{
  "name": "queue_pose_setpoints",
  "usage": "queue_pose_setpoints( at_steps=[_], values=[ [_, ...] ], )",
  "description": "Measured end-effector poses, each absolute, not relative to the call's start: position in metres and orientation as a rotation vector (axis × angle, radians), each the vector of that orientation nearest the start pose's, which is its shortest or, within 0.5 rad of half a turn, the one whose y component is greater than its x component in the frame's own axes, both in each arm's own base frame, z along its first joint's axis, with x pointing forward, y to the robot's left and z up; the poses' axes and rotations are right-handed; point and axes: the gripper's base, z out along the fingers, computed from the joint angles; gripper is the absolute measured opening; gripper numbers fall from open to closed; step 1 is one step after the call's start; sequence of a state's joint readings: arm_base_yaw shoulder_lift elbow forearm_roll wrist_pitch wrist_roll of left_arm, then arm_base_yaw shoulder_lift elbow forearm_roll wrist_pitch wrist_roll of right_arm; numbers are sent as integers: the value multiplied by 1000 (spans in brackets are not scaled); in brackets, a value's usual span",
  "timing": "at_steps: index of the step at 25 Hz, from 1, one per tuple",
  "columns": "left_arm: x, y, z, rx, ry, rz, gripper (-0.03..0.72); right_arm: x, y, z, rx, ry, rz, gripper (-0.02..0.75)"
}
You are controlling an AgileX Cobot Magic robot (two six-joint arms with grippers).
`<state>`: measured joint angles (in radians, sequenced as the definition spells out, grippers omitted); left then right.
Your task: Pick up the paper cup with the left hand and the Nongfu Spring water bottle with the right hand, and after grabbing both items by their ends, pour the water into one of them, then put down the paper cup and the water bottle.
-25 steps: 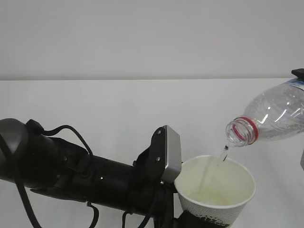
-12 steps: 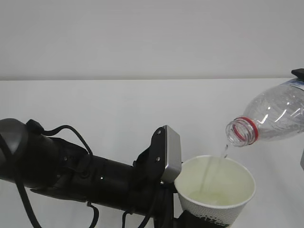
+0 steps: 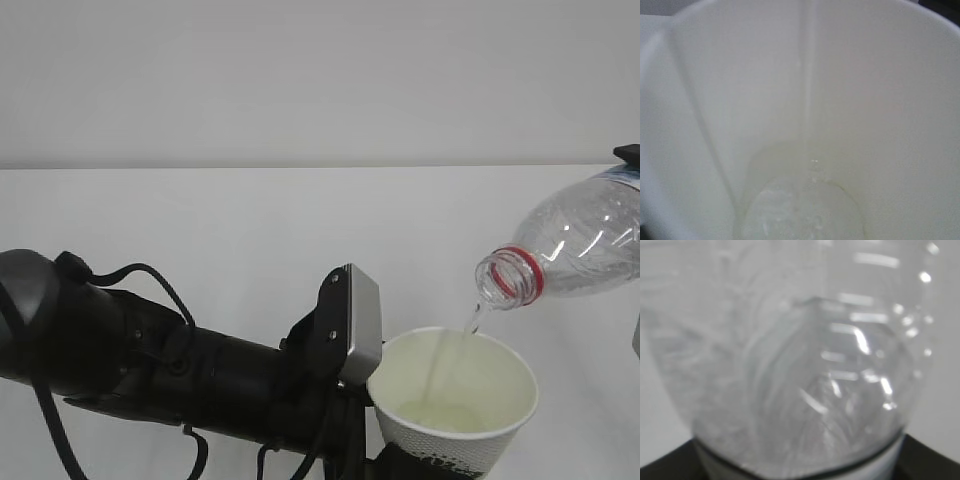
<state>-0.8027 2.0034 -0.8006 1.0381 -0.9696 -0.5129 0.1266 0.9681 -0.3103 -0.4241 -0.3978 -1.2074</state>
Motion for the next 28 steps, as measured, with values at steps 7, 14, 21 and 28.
queue_pose_setpoints(
  at_steps=[7,14,21,28],
  values=[
    [190,-290,118,1460,1489,-1145,501,179,37,242,-1498,1116,-911,433],
    [190,-290,118,1460,1489,-1145,501,179,37,242,-1500,1115,-913,433],
    [190,-290,118,1460,1490,-1145,501,179,37,242,-1507,1108,-920,433],
    [190,-290,118,1460,1490,-1145,501,179,37,242,-1509,1106,-921,433]
  ],
)
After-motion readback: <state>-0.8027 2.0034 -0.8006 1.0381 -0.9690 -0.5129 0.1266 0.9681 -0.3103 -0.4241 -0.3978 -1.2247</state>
